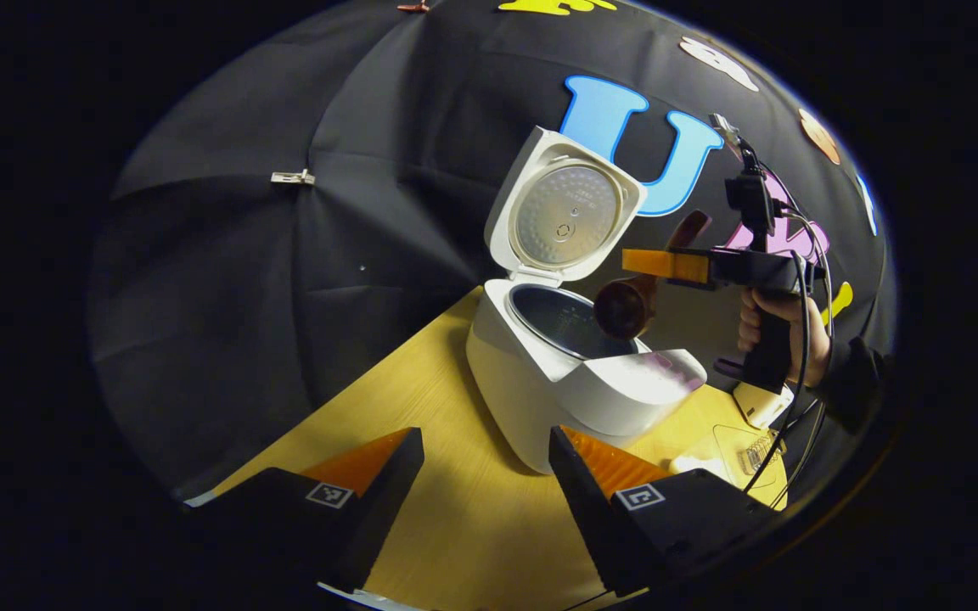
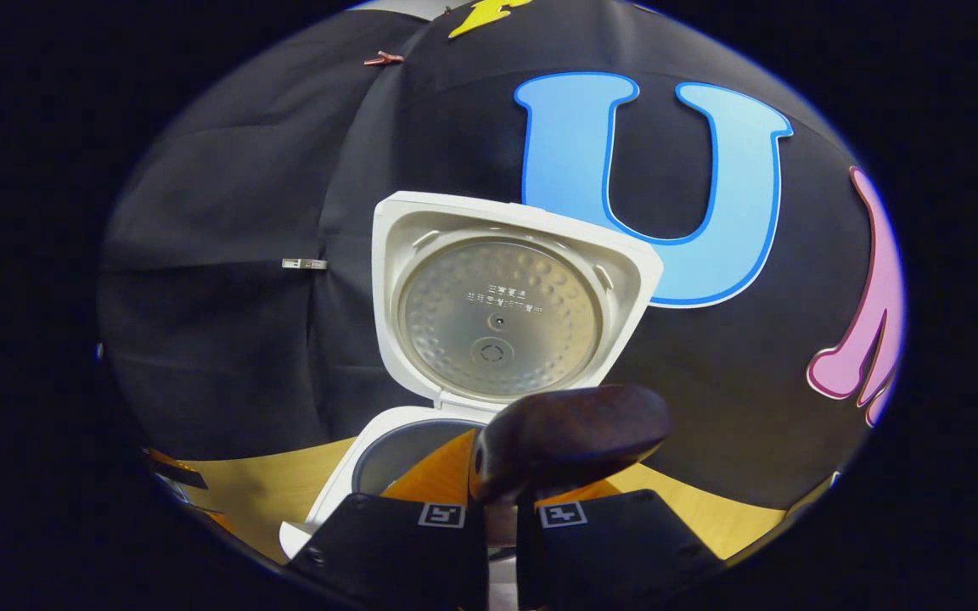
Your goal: Close the left gripper, press the button to open the rice cooker; take a wooden spoon from the chopstick holder with the right hand, scoop a spoonful of rice and pour it into the rice cooker, then put the wooden spoon back into the chopstick holder.
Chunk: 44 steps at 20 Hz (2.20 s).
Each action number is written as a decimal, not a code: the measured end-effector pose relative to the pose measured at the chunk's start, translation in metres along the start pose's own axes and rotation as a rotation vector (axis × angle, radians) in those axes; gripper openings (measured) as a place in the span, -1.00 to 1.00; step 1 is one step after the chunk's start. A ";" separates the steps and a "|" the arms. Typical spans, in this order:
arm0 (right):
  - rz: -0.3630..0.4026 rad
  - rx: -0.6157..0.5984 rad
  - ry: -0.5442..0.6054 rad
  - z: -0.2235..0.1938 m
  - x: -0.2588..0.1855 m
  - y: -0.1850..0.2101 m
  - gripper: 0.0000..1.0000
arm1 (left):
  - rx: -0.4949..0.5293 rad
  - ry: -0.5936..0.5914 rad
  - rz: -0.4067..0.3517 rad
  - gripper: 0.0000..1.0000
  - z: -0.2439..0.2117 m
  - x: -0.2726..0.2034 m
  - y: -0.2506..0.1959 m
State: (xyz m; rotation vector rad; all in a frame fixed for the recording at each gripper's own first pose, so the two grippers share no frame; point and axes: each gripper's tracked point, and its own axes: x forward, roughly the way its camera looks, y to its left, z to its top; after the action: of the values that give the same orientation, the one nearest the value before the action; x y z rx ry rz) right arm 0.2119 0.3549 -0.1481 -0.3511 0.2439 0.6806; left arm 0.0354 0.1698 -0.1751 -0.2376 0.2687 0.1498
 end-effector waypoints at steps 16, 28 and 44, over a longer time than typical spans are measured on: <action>-0.240 0.240 -0.153 0.075 -0.162 -0.139 -0.67 | 0.118 -0.129 -0.136 0.92 0.074 -0.035 -0.112; -0.582 0.518 -0.080 -0.068 -0.337 -0.366 -0.67 | 0.178 -0.140 -0.182 0.92 0.067 -0.018 -0.250; -0.591 0.695 0.125 -0.271 -0.373 -0.423 -0.67 | 0.237 -0.078 -0.014 0.92 0.036 -0.040 -0.300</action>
State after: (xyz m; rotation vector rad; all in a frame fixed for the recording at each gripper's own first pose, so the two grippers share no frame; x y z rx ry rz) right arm 0.1781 -0.2697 -0.1725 0.2057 0.4530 -0.0318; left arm 0.0594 -0.1145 -0.0667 0.0020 0.2046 0.1119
